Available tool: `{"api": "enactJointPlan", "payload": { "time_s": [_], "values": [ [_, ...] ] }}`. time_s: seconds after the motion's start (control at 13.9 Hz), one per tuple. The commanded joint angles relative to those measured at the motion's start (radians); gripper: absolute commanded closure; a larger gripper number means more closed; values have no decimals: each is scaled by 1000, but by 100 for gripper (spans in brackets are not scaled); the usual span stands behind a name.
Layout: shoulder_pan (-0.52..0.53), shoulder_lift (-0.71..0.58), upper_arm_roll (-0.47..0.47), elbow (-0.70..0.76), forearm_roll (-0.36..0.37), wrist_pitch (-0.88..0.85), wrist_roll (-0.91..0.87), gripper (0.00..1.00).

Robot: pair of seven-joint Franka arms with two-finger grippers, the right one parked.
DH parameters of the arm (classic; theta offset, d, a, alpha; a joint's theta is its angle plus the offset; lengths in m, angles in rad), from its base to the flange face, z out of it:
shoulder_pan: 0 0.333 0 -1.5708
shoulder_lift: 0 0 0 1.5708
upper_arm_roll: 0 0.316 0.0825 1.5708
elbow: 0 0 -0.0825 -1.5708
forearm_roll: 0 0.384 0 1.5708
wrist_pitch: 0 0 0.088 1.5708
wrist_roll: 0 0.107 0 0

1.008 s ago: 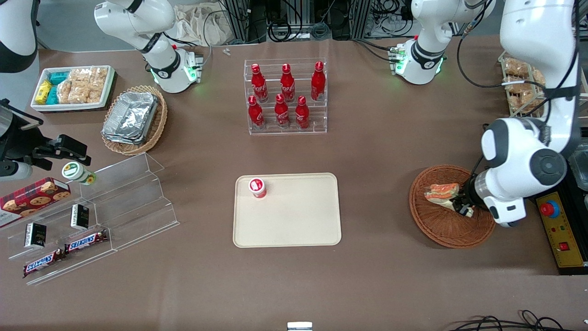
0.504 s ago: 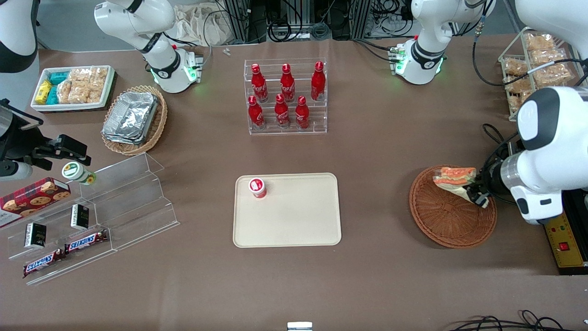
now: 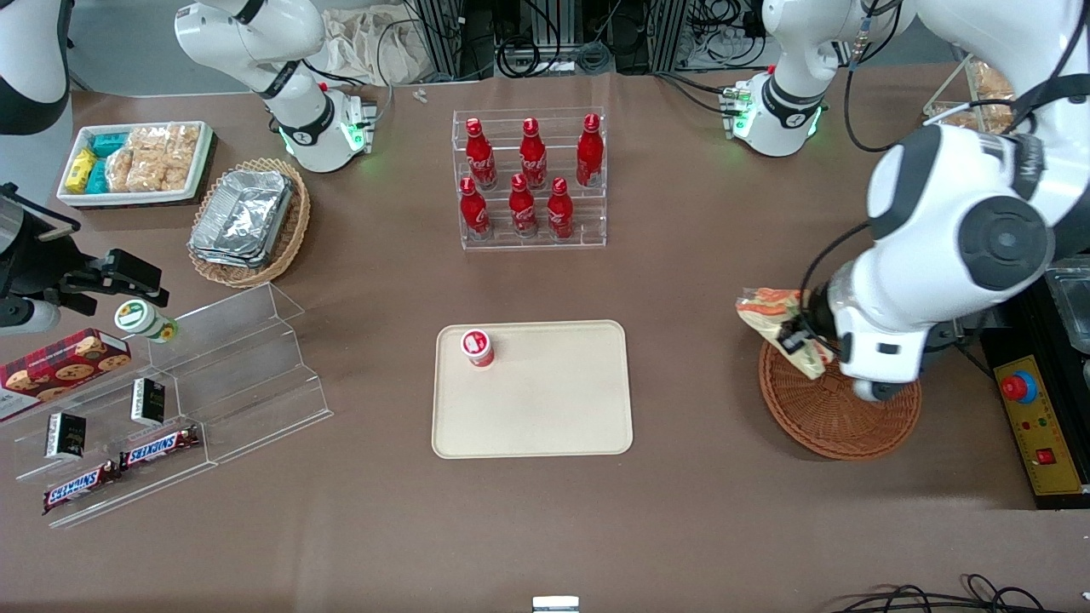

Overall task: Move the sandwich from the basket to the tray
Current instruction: 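Lift the sandwich out of the basket with the left gripper, then carry the sandwich over the cream tray and lower it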

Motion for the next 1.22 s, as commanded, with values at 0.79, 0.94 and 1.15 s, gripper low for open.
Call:
{"api": "enactJointPlan", "payload": {
  "time_s": [0.79, 0.94, 1.15],
  "values": [
    [-246, 286, -64, 49, 106, 284, 245, 100],
    [-252, 346, -64, 44, 175, 390, 246, 100],
    [-275, 408, -64, 43, 206, 487, 243, 100]
  ]
}}
